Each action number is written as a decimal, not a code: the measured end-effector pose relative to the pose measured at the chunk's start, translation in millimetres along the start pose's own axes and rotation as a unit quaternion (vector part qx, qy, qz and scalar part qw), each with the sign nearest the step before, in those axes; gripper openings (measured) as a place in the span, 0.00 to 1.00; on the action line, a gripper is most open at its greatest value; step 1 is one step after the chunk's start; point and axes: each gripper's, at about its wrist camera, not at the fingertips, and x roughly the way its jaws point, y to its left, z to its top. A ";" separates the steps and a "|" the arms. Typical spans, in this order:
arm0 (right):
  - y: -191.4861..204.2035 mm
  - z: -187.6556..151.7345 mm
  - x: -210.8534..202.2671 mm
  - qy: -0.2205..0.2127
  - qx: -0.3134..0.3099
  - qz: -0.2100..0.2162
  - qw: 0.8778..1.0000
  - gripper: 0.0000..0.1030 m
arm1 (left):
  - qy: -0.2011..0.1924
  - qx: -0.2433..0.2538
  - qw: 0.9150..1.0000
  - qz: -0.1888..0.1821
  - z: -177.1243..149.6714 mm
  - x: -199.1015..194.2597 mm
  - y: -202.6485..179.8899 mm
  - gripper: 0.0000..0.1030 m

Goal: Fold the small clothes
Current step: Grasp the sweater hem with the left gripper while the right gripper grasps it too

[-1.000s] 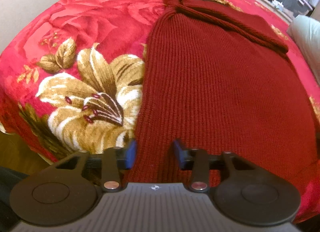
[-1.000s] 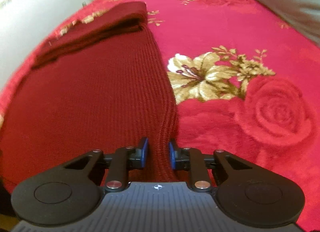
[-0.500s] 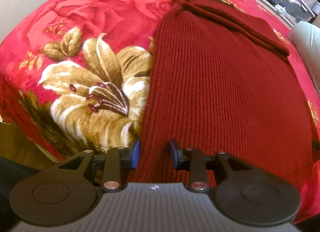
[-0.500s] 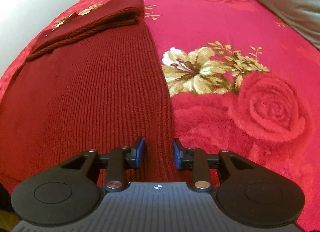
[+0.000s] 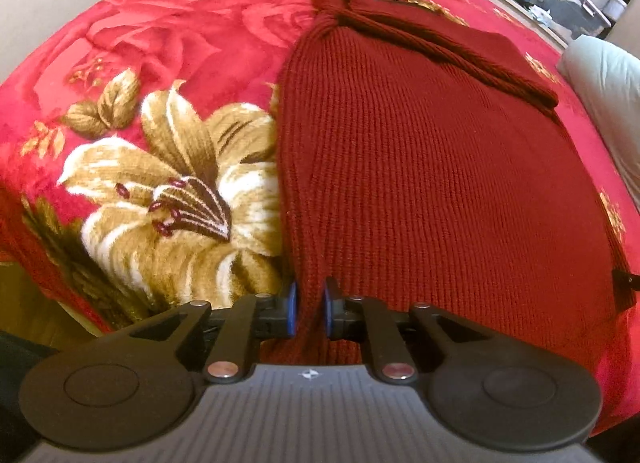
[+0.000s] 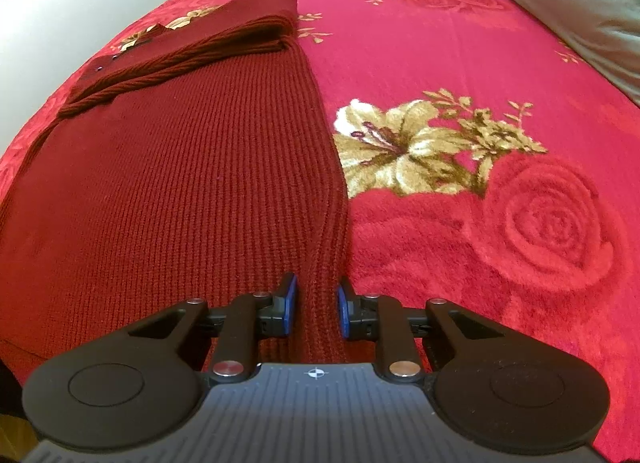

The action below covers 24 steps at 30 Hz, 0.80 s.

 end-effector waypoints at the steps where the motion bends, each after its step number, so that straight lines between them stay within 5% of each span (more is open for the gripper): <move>1: -0.2 0.2 -0.1 0.000 0.000 0.000 1.000 0.21 | -0.001 0.000 1.000 0.000 -0.1 0.3 0.6 0.12; 10: -5.9 10.3 -22.4 -0.032 0.033 0.040 0.998 0.11 | -0.073 0.020 0.996 -0.045 11.1 -34.1 -9.9 0.07; 16: -14.6 35.6 -94.8 -0.132 0.078 0.125 0.980 0.07 | -0.146 0.050 0.982 -0.105 28.4 -97.6 -19.3 0.06; 24: -27.0 36.7 -182.8 -0.211 0.074 0.178 0.958 0.00 | -0.202 0.075 0.960 -0.181 42.5 -188.7 1.3 0.05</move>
